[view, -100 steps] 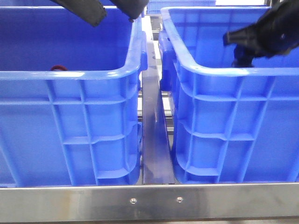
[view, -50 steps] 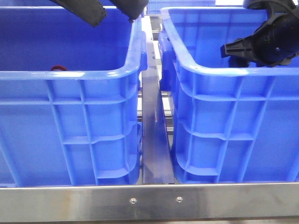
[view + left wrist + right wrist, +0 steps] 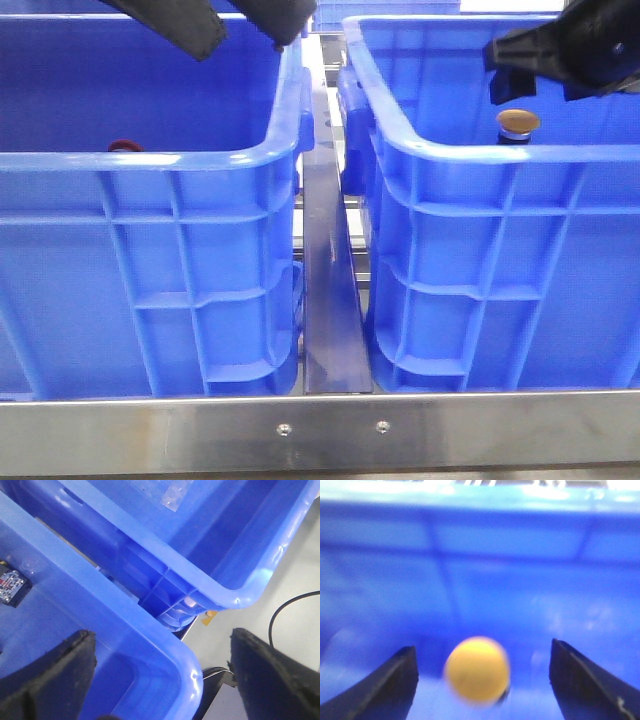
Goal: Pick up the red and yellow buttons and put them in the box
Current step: 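Lower the yellow button into the empty crate and open the right gripper, then lower the left gripper into the button crate and grasp a red button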
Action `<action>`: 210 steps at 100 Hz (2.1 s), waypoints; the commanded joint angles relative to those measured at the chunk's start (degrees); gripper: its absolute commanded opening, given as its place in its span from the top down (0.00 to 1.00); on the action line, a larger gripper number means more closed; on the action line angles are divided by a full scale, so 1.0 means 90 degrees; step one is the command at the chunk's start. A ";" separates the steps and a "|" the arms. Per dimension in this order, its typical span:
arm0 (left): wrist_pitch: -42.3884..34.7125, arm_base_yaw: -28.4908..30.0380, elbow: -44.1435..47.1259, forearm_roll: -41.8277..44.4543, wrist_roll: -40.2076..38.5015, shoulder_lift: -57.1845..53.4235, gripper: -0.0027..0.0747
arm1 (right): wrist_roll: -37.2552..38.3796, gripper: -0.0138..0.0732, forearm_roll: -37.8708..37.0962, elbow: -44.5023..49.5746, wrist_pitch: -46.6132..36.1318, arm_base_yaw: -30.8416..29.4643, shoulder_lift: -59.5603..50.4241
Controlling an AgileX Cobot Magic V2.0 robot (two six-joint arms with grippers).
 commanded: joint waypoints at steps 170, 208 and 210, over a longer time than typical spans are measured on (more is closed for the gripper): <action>0.2111 0.2330 -0.2252 0.2606 -0.3652 0.2045 0.30 | -0.0084 0.50 -0.0071 0.1150 0.2104 -0.0018 -0.4236; 0.1783 0.2370 -0.2799 0.2718 -0.3602 0.3118 0.30 | -0.0084 0.50 -0.0071 0.1150 0.2104 -0.0018 -0.4236; 0.1783 0.2387 -0.2812 0.2718 -0.3602 0.3160 0.30 | -0.0084 0.50 -0.0071 0.1150 0.2104 -0.0018 -0.4236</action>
